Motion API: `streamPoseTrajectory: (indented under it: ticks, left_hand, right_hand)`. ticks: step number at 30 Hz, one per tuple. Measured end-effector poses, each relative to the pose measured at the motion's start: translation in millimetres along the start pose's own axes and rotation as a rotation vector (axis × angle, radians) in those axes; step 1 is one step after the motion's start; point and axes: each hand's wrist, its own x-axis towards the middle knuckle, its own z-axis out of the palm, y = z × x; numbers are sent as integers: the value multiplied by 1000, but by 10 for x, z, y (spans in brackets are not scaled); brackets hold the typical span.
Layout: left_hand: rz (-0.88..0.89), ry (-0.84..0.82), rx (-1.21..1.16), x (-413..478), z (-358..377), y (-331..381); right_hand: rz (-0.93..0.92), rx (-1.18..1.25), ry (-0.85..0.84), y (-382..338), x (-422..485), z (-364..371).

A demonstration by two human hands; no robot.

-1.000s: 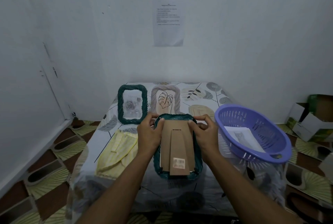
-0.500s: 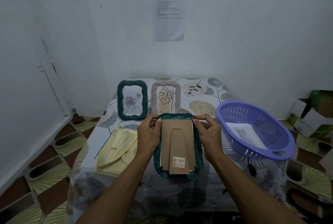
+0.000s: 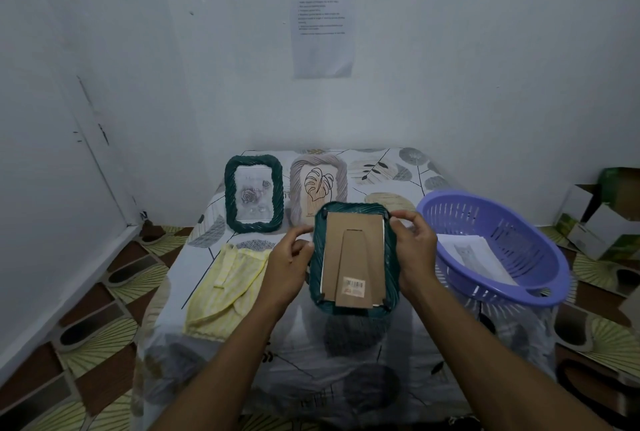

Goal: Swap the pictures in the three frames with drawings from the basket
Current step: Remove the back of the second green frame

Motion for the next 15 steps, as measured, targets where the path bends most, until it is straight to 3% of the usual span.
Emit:
streamPoseTrajectory:
  ticks: [5,11,15]
  left_hand:
    - [-57,18,-68,10,-31,35]
    - [-78,158,-48,107,-60,5]
    - [-96,-70,-102,27,-55,39]
  right_hand:
    - [14,-83,-93,-38,68,57]
    - [69,-218,-353,214,-61,-130]
    - [155,-111,-454,324,-95,-247]
